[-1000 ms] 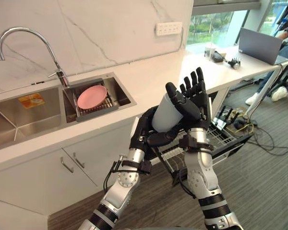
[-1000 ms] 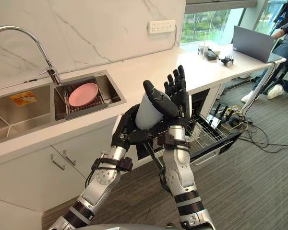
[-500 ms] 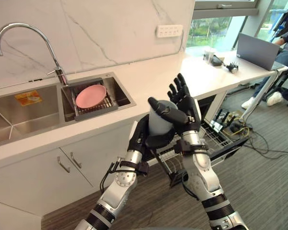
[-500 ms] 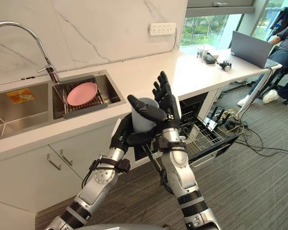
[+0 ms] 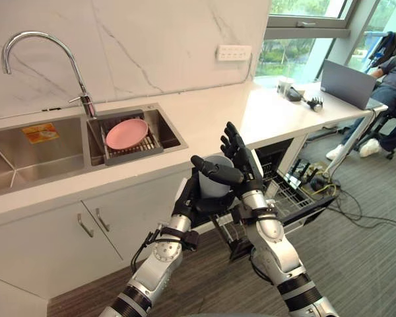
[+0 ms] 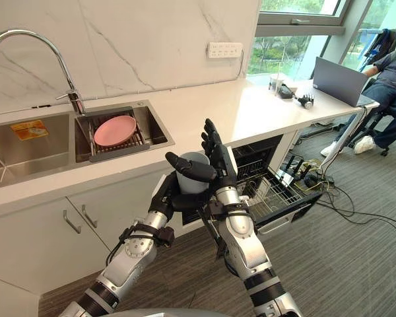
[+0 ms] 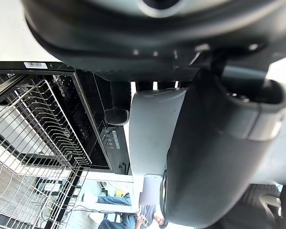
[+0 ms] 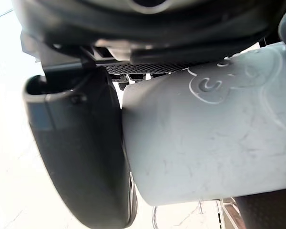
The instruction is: Walk over to the sink, pick up the cup, carry it to the dishwasher, place the cup inside the dishwasher, then close the dishwasher door
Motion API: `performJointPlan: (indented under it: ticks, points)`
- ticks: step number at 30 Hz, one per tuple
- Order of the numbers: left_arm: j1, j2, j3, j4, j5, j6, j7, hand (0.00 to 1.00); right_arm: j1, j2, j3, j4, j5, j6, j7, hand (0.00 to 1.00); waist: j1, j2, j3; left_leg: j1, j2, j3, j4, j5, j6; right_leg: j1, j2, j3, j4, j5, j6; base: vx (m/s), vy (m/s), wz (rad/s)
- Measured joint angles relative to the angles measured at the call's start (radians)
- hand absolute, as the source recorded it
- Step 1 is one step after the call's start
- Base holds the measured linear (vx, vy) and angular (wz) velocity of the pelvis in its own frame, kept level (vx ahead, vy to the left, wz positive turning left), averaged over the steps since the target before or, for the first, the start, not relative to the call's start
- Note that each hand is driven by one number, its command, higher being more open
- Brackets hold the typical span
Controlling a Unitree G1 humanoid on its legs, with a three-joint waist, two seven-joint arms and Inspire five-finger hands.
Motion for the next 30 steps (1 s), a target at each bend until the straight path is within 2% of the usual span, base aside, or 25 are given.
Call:
performJointPlan:
  ticks: [10,15,22,26,28,29,30]
  points:
    - [0.000,-0.025,0.017,-0.022,0.192,-0.004,0.001,0.00,0.051,0.003,-0.012,-0.047,0.002,-0.040,-0.037,1.00,0.001,0.000,0.000,0.010,-0.002,0.008,-0.002,0.000,0.000,0.001,0.000,0.006,0.001,-0.001,-0.001,0.00,0.000,-0.01]
    - [0.001,-0.029,0.025,-0.022,0.273,-0.005,0.018,0.00,0.051,0.003,-0.020,-0.055,-0.046,-0.003,-0.041,1.00,-0.002,0.000,0.000,0.011,0.000,0.012,-0.004,0.000,0.000,0.001,0.000,0.010,0.000,-0.001,-0.002,0.00,0.000,-0.01]
    - [0.001,-0.012,0.041,-0.016,0.355,-0.005,0.049,0.00,0.051,0.015,-0.041,-0.030,-0.059,-0.009,0.012,1.00,-0.004,0.000,0.000,0.014,0.002,0.012,-0.007,0.000,0.000,0.005,-0.002,0.012,0.000,-0.001,-0.001,0.00,0.000,0.00]
    - [0.001,-0.001,0.044,0.006,0.399,-0.013,0.061,0.00,0.052,0.016,-0.047,0.006,-0.060,-0.037,0.036,1.00,-0.006,0.000,0.000,0.022,0.003,0.014,-0.008,0.000,0.000,0.012,-0.002,0.014,-0.004,-0.001,-0.001,-0.01,-0.001,0.00]
    - [0.009,-0.001,0.063,0.036,0.440,-0.036,0.057,0.00,0.095,0.026,-0.075,0.034,-0.086,-0.078,0.061,1.00,-0.007,0.000,0.000,0.028,0.004,0.017,-0.014,0.000,-0.001,0.011,-0.001,0.020,-0.004,-0.001,-0.001,-0.03,-0.002,-0.05]
    - [0.030,0.003,0.099,0.048,0.468,-0.050,0.049,0.00,0.152,0.031,-0.118,0.047,-0.102,-0.144,0.141,1.00,-0.006,-0.001,0.000,0.029,0.005,0.024,-0.019,0.001,-0.002,0.005,0.000,0.028,-0.004,-0.001,-0.001,-0.01,0.003,-0.11]
    - [0.040,0.003,0.120,0.063,0.480,-0.071,0.048,0.00,0.185,0.030,-0.158,0.049,-0.096,-0.182,0.203,1.00,-0.005,-0.001,0.000,0.028,0.004,0.028,-0.022,0.001,-0.002,0.002,0.001,0.029,-0.004,-0.001,-0.001,0.00,0.003,-0.19]
